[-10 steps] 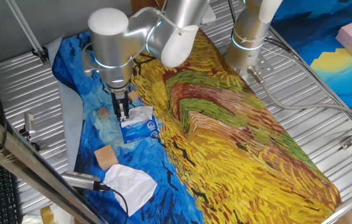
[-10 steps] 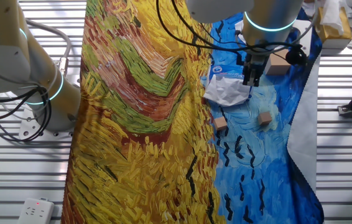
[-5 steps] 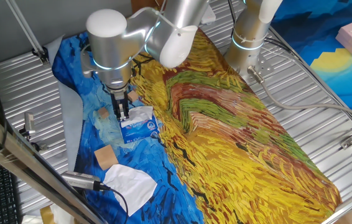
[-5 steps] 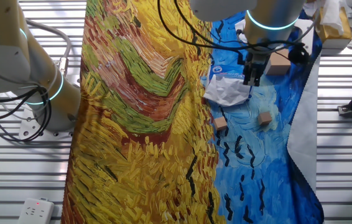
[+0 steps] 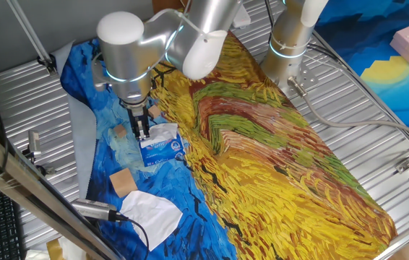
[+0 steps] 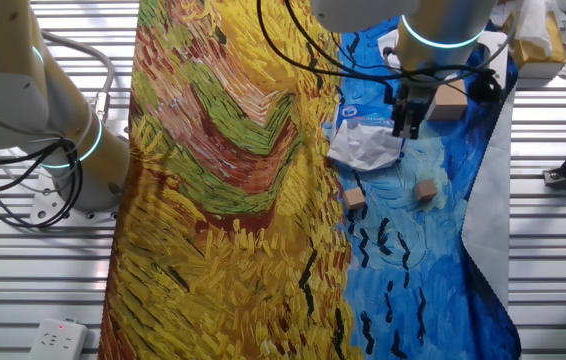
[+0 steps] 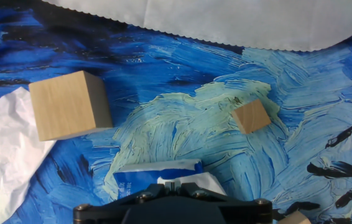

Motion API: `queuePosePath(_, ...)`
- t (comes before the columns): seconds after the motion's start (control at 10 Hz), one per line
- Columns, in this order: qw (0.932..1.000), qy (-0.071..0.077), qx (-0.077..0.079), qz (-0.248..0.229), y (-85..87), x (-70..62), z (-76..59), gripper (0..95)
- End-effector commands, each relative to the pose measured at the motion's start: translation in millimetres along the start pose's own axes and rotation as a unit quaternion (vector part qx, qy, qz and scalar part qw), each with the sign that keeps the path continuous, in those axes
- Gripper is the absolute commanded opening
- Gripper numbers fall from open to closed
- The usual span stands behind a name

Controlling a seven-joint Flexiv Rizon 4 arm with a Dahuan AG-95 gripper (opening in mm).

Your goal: Pull out a napkin

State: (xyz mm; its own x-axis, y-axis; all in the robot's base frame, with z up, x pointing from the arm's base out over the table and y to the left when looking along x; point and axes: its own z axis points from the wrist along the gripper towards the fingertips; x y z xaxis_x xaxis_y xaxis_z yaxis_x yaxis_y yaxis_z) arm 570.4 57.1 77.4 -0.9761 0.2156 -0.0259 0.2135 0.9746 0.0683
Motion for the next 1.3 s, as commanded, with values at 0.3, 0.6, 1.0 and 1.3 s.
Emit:
queuePosePath(0.3,0.9998,0.015,0.000,-0.009,1.5,-3.0,2.0,0.0)
queuePosePath(0.6,0.9997,0.026,0.001,-0.005,1.5,-3.0,2.0,0.0)
queuePosePath(1.0,0.9992,0.039,0.003,-0.004,1.5,-3.0,2.0,0.0)
queuePosePath(1.3,0.9991,0.042,0.003,-0.002,1.5,-3.0,2.0,0.0)
